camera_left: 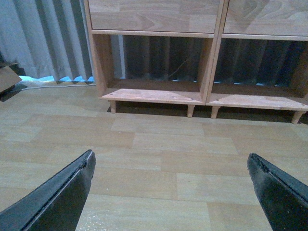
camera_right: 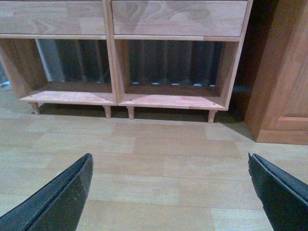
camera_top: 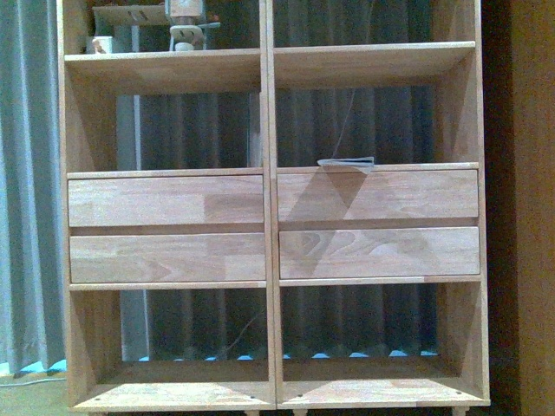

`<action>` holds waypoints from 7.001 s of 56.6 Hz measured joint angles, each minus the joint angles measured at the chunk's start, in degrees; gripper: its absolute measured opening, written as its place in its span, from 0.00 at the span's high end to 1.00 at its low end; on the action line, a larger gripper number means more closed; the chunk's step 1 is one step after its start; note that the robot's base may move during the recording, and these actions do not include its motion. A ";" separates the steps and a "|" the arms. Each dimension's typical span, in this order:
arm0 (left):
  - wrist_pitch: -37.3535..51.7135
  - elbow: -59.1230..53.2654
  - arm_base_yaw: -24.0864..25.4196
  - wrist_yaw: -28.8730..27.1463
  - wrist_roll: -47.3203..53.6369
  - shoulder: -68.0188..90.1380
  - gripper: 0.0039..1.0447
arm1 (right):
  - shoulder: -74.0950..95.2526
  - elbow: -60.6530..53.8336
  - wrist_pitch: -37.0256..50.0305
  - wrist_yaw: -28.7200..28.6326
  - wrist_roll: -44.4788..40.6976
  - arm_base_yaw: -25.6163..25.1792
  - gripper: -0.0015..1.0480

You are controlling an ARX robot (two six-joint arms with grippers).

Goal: Organize books on shelf

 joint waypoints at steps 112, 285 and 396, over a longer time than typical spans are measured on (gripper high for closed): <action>0.00 0.00 0.00 0.00 0.00 0.02 0.07 | -0.02 0.00 0.00 0.00 0.00 0.00 0.07; 0.00 0.00 0.00 0.00 0.02 0.02 0.07 | 82.82 44.48 42.01 -5.53 76.43 2.56 0.93; 35.15 61.44 -21.05 29.31 -51.89 86.88 0.59 | 65.92 29.53 62.29 -30.60 72.15 15.89 0.93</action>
